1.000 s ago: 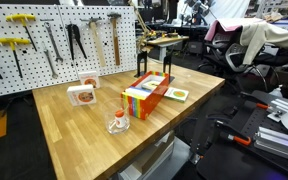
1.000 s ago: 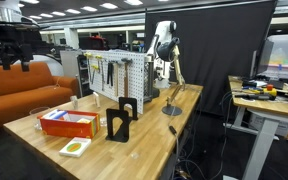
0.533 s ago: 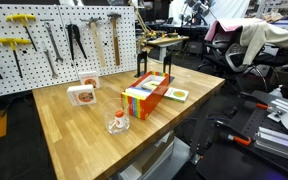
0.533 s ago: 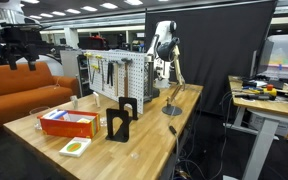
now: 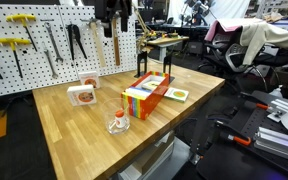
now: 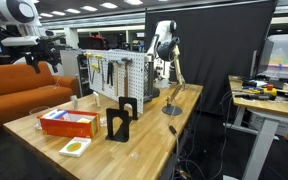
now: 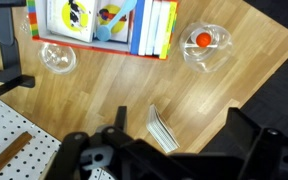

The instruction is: Remove the book that's slightly open and put it on the black thing nearest to the box

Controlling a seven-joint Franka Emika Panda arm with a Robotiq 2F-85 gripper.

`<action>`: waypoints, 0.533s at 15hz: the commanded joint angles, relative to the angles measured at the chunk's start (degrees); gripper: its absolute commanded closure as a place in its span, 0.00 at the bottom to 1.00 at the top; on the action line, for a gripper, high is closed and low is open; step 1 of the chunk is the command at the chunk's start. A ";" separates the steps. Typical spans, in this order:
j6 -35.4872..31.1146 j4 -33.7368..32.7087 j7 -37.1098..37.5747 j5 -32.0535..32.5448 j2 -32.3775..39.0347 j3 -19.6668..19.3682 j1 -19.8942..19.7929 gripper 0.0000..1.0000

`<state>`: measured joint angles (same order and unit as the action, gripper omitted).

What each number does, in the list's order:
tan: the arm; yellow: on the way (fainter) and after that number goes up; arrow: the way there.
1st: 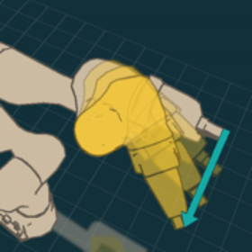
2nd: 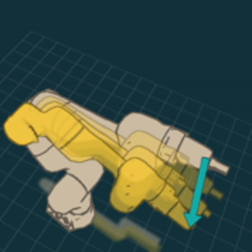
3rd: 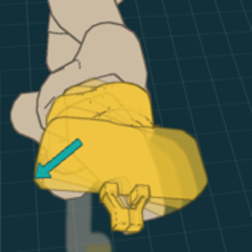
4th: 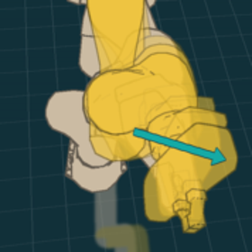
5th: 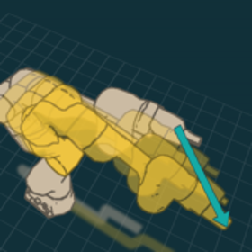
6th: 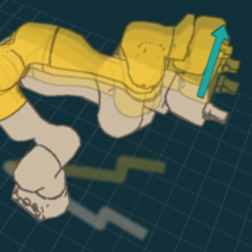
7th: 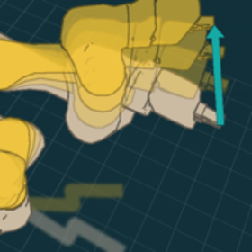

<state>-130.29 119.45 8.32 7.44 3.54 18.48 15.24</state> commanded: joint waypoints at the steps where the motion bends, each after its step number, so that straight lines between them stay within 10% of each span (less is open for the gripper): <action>1: 0.06 -2.32 0.17 0.53 1.98 -0.96 1.11 0.00; 8: 0.20 -5.38 0.53 1.04 4.37 -1.14 1.65 0.00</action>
<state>-130.22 114.22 8.98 8.68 7.90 18.36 15.87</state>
